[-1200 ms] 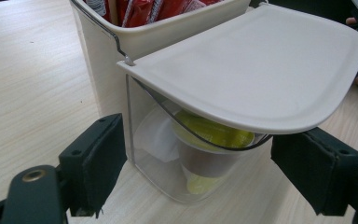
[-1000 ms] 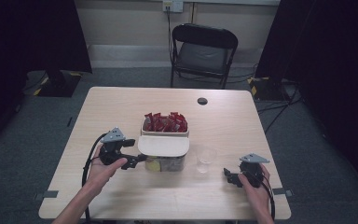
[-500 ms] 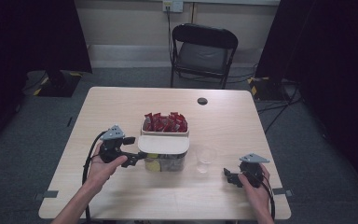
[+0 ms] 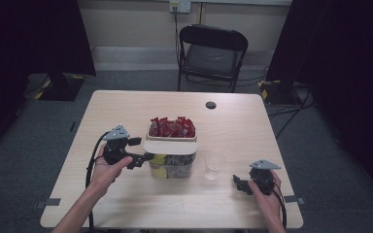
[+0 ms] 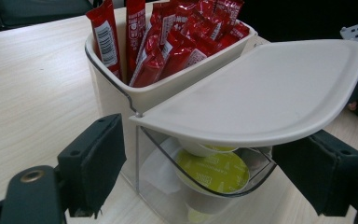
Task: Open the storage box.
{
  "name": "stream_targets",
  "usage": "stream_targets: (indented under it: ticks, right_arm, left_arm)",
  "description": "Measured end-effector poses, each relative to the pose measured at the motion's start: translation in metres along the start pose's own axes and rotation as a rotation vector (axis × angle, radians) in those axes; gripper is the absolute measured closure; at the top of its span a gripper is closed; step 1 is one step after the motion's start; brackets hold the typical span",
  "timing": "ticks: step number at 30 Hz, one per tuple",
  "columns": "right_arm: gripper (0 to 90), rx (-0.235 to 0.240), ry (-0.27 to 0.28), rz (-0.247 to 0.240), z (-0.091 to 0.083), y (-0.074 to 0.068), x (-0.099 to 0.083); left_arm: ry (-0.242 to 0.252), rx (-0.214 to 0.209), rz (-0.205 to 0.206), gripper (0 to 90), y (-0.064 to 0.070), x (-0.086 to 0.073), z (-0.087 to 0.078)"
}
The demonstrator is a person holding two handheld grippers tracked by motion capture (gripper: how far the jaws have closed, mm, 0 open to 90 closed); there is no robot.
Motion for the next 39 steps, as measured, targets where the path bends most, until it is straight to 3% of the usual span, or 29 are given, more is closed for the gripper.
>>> stream_targets:
  ticks: [16,25,39]
  right_arm:
    - [11.4,0.000,0.000,0.001,0.000,0.000,0.000]
    - [11.4,0.000,-0.001,0.002,0.000,0.000,0.000]
    - [11.4,0.000,0.000,0.001,0.000,0.000,0.000]
  left_arm:
    - [0.013,-0.012,-0.012,16.9,-0.001,0.009,0.003]
    - [0.011,-0.002,-0.026,16.7,-0.006,0.010,0.002]
    - [0.047,-0.012,-0.049,16.4,-0.015,0.022,0.001]
Point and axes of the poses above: each handheld gripper's, and its own axes: z roughly forward along the jaws, x roughly out of its top, y roughly to its right, the point moved 10 cm from there along z, roughly forward along the jaws, and after that the axes turned 10 degrees about -x, right-handed, at the moved point
